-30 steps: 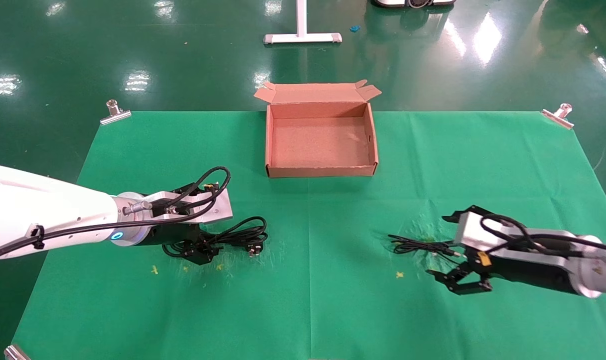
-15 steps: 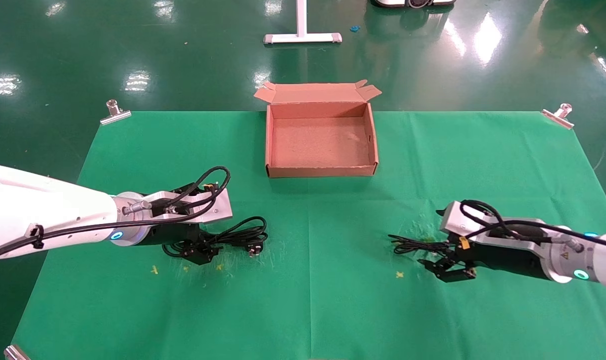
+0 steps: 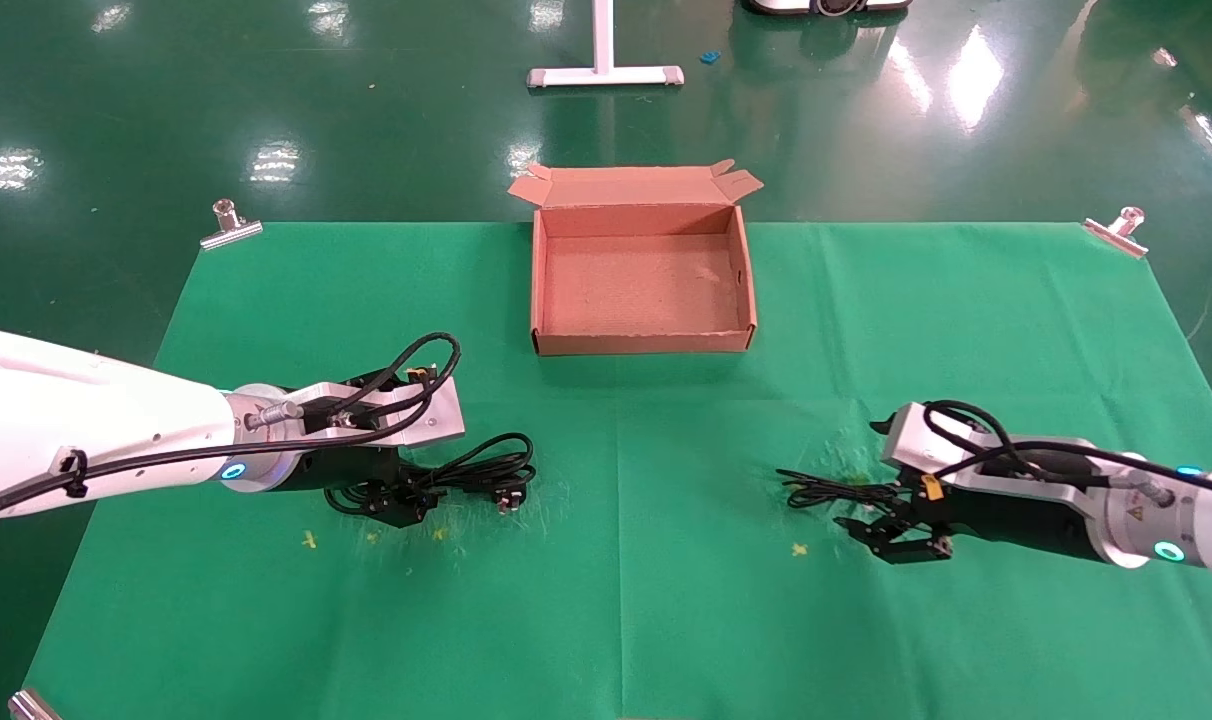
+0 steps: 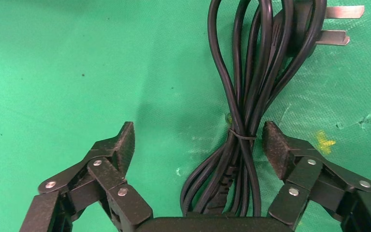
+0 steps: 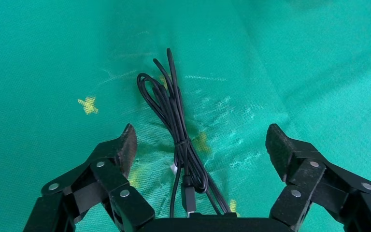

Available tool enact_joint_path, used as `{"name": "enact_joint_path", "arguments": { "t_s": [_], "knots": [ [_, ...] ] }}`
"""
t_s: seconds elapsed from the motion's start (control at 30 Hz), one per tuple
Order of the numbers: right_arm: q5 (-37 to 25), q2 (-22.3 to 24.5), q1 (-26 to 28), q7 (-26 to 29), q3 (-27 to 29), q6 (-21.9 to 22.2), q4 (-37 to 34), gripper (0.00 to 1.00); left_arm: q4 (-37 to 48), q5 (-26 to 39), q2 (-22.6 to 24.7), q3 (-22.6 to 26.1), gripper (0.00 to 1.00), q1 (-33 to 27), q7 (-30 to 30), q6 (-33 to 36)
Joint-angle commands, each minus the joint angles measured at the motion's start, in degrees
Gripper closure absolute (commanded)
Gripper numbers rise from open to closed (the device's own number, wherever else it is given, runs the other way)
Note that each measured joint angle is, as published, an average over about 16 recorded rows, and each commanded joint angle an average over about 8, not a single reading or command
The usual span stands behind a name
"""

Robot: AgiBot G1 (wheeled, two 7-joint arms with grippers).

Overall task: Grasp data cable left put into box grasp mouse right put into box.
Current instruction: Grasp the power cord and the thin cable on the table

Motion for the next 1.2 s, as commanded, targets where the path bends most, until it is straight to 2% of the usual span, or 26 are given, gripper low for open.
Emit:
{"name": "enact_joint_path", "arguments": {
  "t_s": [0.03, 1.2],
  "knots": [
    [0.1, 0.1, 0.0, 0.0, 0.0, 0.0, 0.1, 1.0, 0.0, 0.0, 0.0, 0.0, 1.0, 0.0, 0.0, 0.0],
    [0.7, 0.4, -0.3, -0.2, 0.3, -0.3, 0.3, 1.0, 1.4, -0.4, 0.4, 0.0, 1.0, -0.4, 0.9, -0.2]
  ]
}}
